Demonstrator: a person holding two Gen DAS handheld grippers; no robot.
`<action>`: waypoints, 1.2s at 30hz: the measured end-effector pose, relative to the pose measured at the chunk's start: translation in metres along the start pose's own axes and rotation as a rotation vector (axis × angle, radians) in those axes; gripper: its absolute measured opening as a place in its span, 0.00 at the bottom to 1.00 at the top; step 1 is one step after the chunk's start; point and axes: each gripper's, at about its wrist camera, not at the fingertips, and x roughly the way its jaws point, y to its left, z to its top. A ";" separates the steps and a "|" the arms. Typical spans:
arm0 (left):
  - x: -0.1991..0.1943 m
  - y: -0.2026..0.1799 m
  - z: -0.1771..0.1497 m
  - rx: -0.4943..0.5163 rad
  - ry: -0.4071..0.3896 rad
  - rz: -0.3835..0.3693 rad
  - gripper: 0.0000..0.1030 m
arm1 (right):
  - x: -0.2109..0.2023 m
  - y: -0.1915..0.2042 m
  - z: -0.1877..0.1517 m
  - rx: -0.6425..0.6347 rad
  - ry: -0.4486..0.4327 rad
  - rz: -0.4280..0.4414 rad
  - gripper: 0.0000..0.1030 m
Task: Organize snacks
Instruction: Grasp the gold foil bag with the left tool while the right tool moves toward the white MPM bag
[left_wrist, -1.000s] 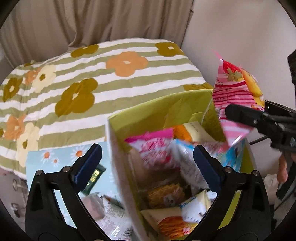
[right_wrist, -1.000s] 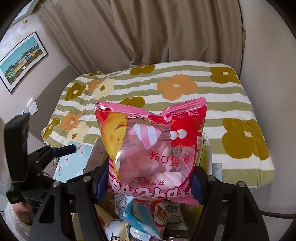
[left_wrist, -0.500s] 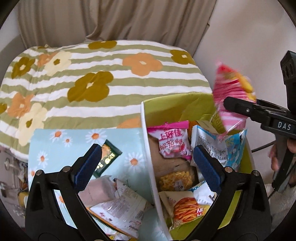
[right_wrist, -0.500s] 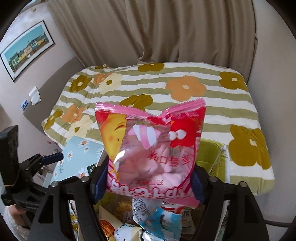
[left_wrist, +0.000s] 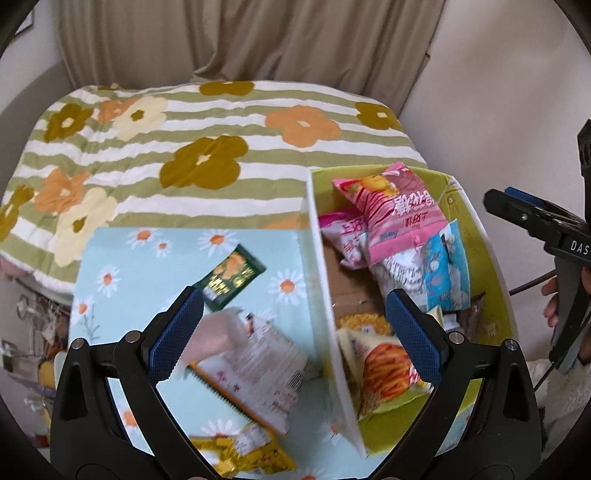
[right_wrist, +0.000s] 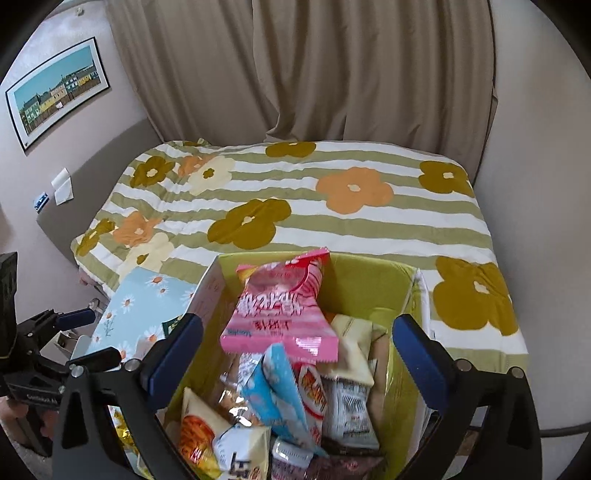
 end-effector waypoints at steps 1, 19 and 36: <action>-0.005 0.002 -0.004 -0.005 -0.004 0.011 0.96 | -0.003 0.002 -0.002 -0.004 -0.002 0.004 0.99; -0.099 0.109 -0.045 -0.039 -0.091 0.090 0.96 | -0.057 0.099 -0.029 -0.010 -0.122 0.029 0.99; -0.067 0.139 -0.109 0.423 0.071 -0.169 0.96 | -0.027 0.207 -0.097 0.247 -0.073 -0.069 0.99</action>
